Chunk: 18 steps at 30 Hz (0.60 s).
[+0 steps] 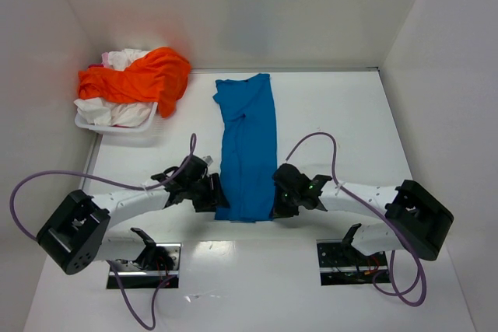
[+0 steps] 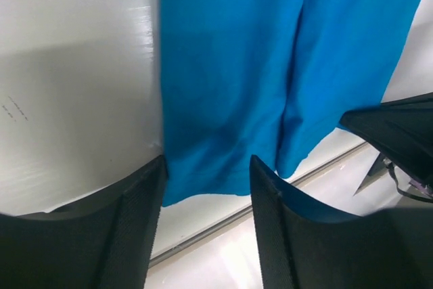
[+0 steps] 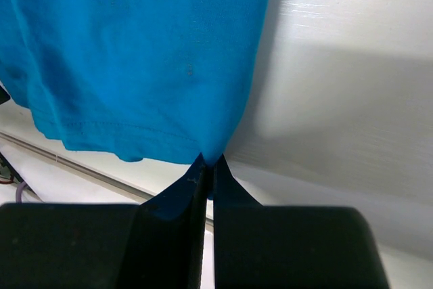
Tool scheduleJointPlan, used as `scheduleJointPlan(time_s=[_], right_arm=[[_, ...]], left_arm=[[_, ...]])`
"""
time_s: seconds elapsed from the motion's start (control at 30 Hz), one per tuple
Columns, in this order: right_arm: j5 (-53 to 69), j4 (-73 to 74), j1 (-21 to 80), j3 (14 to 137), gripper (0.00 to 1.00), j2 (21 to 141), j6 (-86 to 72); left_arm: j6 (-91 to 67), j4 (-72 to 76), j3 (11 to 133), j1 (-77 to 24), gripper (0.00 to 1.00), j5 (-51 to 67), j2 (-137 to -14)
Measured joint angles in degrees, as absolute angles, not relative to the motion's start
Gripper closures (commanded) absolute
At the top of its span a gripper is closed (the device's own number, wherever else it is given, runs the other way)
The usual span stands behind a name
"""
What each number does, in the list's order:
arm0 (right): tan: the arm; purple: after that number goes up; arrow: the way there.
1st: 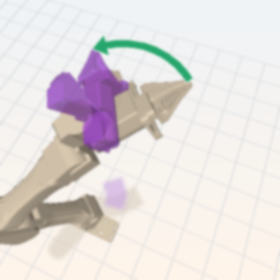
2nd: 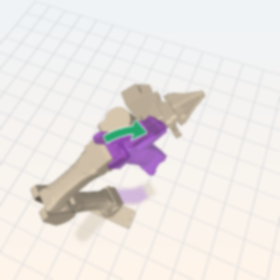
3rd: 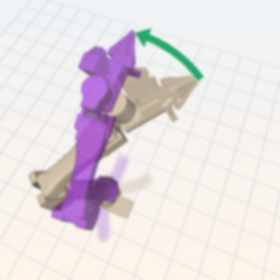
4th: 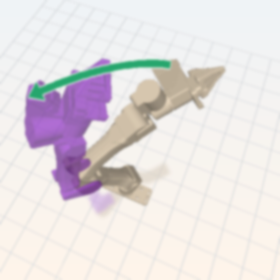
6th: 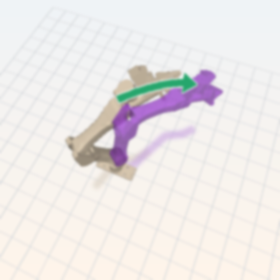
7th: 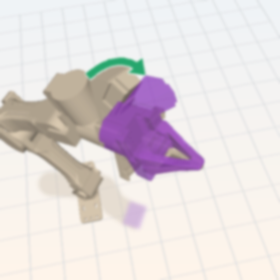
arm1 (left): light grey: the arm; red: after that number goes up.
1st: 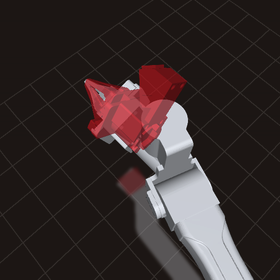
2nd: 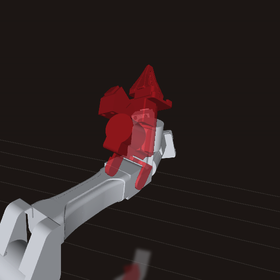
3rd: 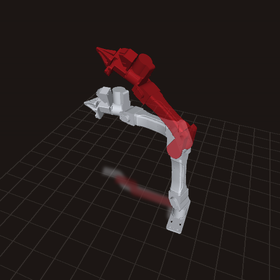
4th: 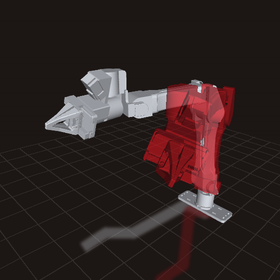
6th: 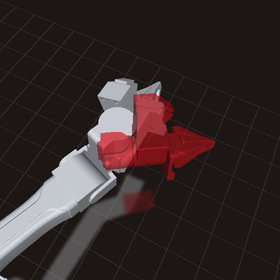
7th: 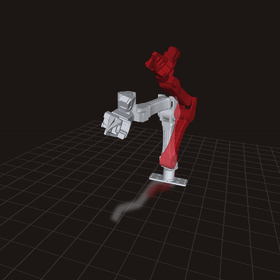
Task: Fold and stack the t-shirts
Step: Grab the bottom of the folded rectangular tshirt with both arms
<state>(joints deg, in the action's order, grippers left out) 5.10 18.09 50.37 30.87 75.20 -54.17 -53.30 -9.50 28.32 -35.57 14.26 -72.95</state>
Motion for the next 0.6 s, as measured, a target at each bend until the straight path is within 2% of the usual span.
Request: scheduleJointPlan(time_s=[0.1, 0.23, 0.37, 0.4, 0.53, 0.6], right_arm=[[5.08, 18.11, 50.37, 30.85, 0.96, 75.2, -54.17], [4.93, 18.15, 50.37, 30.87, 0.96, 75.16, -54.17], [4.84, 18.17, 50.37, 30.87, 0.96, 75.11, -54.17], [4.84, 18.17, 50.37, 30.85, 0.96, 75.11, -54.17], [4.64, 18.31, 50.37, 30.85, 0.98, 74.94, -54.11], [4.32, 18.7, 50.37, 30.85, 1.0, 74.54, -53.98]], left_arm=[[-54.68, -7.94, 27.2, -35.53, 0.43, 15.14, -72.77], [-56.69, -5.98, 24.82, -35.48, 0.55, 15.94, -71.68], [-57.65, -5.69, 23.75, -35.66, 0.74, 16.34, -71.37], [-57.8, -5.67, 23.49, -35.77, 0.82, 16.36, -71.37], [-58.7, -6.11, 22.79, -35.88, 1.0, 16.4, -71.37], [-58.72, -6.66, 22.81, -35.92, 1.0, 16.34, -70.91]])
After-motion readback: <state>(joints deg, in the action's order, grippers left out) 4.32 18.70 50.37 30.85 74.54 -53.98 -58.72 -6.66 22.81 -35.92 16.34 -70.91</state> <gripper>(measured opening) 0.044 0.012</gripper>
